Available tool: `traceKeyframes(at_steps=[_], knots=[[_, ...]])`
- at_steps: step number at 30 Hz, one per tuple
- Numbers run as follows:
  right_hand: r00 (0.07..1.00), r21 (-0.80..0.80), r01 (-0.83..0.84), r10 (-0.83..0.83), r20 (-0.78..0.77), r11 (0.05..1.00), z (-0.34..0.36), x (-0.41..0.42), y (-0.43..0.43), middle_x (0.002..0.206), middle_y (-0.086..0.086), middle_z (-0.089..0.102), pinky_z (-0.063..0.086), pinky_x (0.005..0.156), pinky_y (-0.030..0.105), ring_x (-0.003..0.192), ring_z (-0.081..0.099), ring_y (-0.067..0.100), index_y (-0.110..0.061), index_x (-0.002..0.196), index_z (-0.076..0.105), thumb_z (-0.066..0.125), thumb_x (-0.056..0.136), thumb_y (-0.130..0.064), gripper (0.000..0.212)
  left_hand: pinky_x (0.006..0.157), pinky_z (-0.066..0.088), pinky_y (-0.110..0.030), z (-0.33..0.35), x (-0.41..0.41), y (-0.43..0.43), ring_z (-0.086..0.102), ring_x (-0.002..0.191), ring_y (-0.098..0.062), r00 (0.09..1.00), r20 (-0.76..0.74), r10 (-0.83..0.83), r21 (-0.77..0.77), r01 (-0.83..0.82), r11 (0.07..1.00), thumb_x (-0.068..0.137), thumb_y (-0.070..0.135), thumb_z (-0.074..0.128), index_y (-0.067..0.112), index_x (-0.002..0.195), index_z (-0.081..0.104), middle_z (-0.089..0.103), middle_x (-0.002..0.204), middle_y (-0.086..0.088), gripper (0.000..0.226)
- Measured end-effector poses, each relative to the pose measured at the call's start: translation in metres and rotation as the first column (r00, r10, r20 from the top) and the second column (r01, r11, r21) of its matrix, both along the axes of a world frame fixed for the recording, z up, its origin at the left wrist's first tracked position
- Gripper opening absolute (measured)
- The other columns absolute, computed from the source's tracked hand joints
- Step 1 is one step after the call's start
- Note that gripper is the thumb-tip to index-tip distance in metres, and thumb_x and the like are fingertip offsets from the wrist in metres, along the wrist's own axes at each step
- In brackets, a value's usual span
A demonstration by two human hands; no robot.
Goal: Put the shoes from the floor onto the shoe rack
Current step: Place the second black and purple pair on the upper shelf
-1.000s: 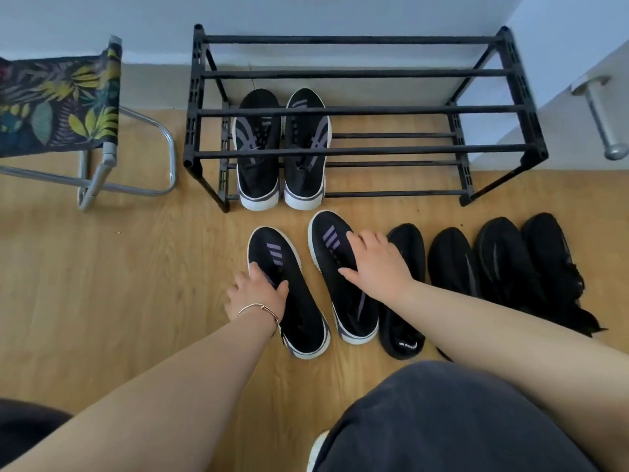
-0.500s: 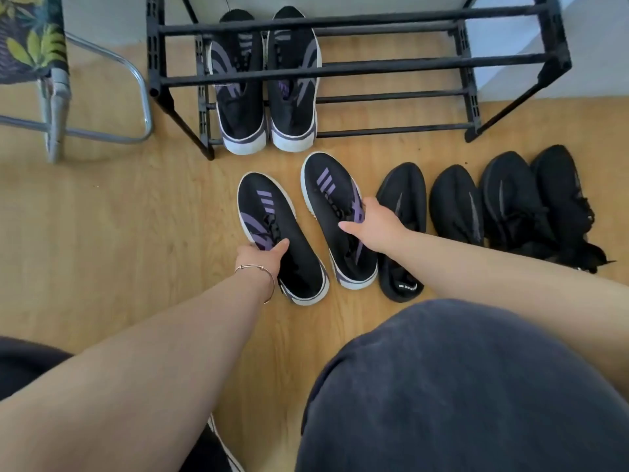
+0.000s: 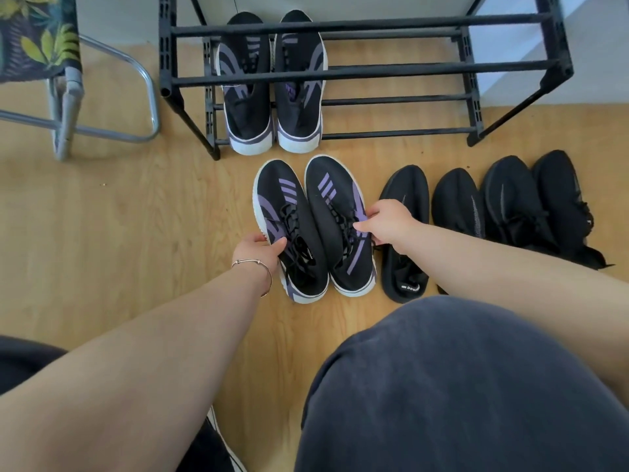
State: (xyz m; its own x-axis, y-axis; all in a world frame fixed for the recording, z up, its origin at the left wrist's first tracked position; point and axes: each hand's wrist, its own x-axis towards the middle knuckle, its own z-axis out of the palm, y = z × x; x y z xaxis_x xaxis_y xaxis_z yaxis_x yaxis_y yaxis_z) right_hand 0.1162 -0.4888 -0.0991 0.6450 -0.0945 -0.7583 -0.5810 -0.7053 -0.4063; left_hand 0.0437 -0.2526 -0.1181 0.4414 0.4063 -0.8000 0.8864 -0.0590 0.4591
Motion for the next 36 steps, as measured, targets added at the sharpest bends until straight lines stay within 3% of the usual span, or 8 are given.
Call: traceKeyframes(at_steps=[7, 11, 13, 17, 23, 26, 31, 36], knots=[[0.995, 0.067, -0.015, 0.022, -0.096, 0.998, 0.043, 0.012, 0.011, 0.109, 0.015, 0.068, 0.063, 0.085, 0.044, 0.094, 0.071, 0.030, -0.003, 0.120, 0.062, 0.079, 0.087, -0.013, 0.038, 0.093, 0.059, -0.043, 0.032, -0.001, 0.019, 0.073, 0.094, -0.023, 0.999, 0.028, 0.017, 0.002, -0.017, 1.000, 0.083, 0.033, 0.080, 0.020, 0.134, 0.059, 0.071, 0.109, -0.001, 0.056], [0.995, 0.135, -0.018, 0.032, -0.099, 0.991, 0.080, 0.026, 0.019, 0.102, 0.010, 0.068, 0.063, 0.068, 0.033, 0.086, 0.071, 0.022, -0.004, 0.117, 0.059, 0.077, 0.088, -0.009, 0.034, 0.083, 0.062, -0.037, 0.064, 0.007, 0.032, 0.073, 0.081, -0.018, 0.996, 0.078, 0.050, -0.013, -0.049, 0.999, 0.082, 0.030, 0.082, 0.020, 0.128, 0.062, 0.071, 0.096, 0.003, 0.050], [0.995, 0.166, -0.006, 0.023, -0.100, 0.986, 0.098, 0.032, 0.023, 0.108, 0.013, 0.069, 0.064, 0.078, 0.038, 0.091, 0.073, 0.025, -0.002, 0.119, 0.058, 0.076, 0.089, -0.006, 0.035, 0.079, 0.063, -0.034, 0.082, 0.011, 0.039, 0.074, 0.081, -0.018, 0.994, 0.099, 0.055, -0.022, -0.053, 0.998, 0.082, 0.028, 0.082, 0.021, 0.124, 0.062, 0.072, 0.096, 0.002, 0.047], [0.993, 0.241, 0.033, -0.004, -0.121, 0.970, 0.135, 0.038, 0.035, 0.119, 0.018, 0.068, 0.061, 0.089, 0.046, 0.098, 0.073, 0.029, 0.000, 0.127, 0.056, 0.073, 0.090, -0.001, 0.041, 0.087, 0.062, -0.041, 0.117, 0.016, 0.057, 0.075, 0.088, -0.023, 0.987, 0.143, 0.074, -0.047, -0.068, 0.997, 0.082, 0.024, 0.082, 0.017, 0.125, 0.061, 0.073, 0.099, -0.003, 0.048], [0.988, 0.364, 0.144, -0.116, -0.097, 0.920, 0.173, 0.046, 0.047, 0.118, 0.014, 0.069, 0.064, 0.067, 0.035, 0.095, 0.074, 0.025, -0.001, 0.130, 0.054, 0.073, 0.088, 0.003, 0.046, 0.078, 0.061, -0.032, 0.158, 0.040, 0.083, 0.074, 0.091, -0.023, 0.973, 0.226, 0.056, -0.087, -0.037, 0.996, 0.085, 0.018, 0.080, 0.013, 0.127, 0.060, 0.073, 0.103, -0.006, 0.047], [0.989, 0.380, 0.144, -0.144, -0.029, 0.914, 0.182, 0.056, 0.049, 0.116, 0.013, 0.070, 0.064, 0.077, 0.040, 0.096, 0.073, 0.025, -0.003, 0.123, 0.059, 0.072, 0.089, 0.001, 0.037, 0.079, 0.060, -0.031, 0.174, 0.065, 0.089, 0.073, 0.094, -0.024, 0.964, 0.265, -0.004, -0.080, 0.026, 0.996, 0.086, 0.020, 0.079, 0.013, 0.127, 0.061, 0.072, 0.104, -0.005, 0.046], [0.968, 0.363, 0.180, -0.229, 0.098, 0.914, 0.184, 0.090, 0.054, 0.111, 0.013, 0.073, 0.060, 0.093, 0.047, 0.100, 0.073, 0.027, -0.004, 0.120, 0.066, 0.072, 0.092, -0.006, 0.030, 0.056, 0.055, -0.019, 0.190, 0.125, 0.094, 0.069, 0.081, -0.014, 0.936, 0.337, -0.105, -0.012, 0.115, 0.993, 0.088, 0.021, 0.078, 0.011, 0.130, 0.064, 0.069, 0.097, 0.003, 0.045], [0.924, 0.350, 0.245, -0.327, 0.200, 0.904, 0.176, 0.126, 0.061, 0.109, 0.014, 0.075, 0.059, 0.094, 0.048, 0.102, 0.072, 0.031, -0.007, 0.112, 0.073, 0.073, 0.092, -0.014, 0.021, 0.083, 0.061, -0.034, 0.185, 0.182, 0.095, 0.070, 0.082, -0.020, 0.927, 0.355, -0.122, 0.017, 0.124, 0.992, 0.087, 0.022, 0.078, 0.013, 0.129, 0.067, 0.071, 0.093, 0.000, 0.044]])
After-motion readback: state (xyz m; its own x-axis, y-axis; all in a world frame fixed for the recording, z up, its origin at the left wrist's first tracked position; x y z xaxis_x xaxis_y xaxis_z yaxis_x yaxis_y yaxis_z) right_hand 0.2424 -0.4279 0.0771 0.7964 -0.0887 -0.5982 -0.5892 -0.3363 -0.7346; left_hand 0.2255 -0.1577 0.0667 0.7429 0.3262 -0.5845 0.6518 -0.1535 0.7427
